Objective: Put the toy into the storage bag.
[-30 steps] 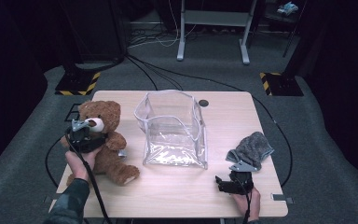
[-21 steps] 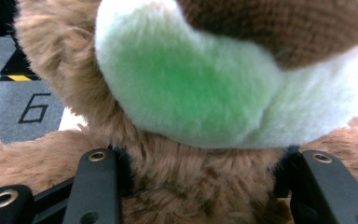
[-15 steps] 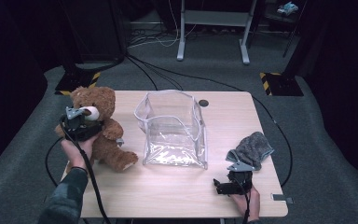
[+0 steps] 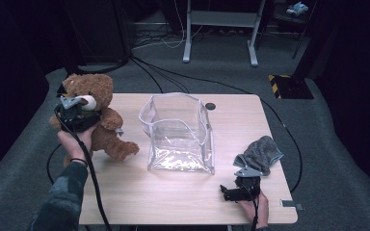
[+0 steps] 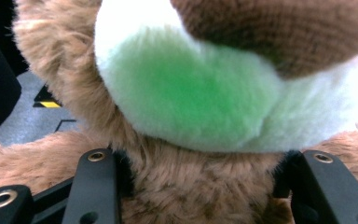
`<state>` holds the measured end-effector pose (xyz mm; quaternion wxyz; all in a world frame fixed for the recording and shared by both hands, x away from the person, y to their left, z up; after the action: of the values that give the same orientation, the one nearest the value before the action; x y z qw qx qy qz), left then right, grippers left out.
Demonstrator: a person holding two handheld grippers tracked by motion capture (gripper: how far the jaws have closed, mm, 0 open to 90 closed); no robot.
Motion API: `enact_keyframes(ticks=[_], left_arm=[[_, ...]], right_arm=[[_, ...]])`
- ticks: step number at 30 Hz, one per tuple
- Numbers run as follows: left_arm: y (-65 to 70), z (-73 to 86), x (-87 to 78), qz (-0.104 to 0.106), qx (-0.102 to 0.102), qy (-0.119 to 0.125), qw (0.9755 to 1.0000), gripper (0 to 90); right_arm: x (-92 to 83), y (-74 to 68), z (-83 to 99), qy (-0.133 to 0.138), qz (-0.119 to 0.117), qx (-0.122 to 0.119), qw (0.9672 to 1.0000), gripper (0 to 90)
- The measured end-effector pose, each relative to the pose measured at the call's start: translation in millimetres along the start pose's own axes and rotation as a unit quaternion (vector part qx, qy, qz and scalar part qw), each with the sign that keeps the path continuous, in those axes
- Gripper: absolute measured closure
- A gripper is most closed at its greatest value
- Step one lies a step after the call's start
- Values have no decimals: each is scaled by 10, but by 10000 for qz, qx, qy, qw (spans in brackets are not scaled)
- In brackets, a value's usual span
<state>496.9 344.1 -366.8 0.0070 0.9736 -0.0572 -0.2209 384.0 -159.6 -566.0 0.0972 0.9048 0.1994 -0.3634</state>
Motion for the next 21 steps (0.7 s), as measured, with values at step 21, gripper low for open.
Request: enact_keyframes(ticks=[21], left_arm=[[64, -627, 0, -253, 249, 387, 9986, 452]], right_arm=[[0, -1, -2, 12, 9, 15, 10000, 0]])
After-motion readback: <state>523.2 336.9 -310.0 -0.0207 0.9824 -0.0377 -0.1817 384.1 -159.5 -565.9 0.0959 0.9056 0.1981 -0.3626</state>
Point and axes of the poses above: each handheld gripper's, and its own axes: x roughly forward along the jaws, z roughly out of its underside, y roughly to its right, the point moved 5 cm from there along x, roughly forward along the jaws, and after that the axes turned 3 degrees about z, right-handed, at the moved point
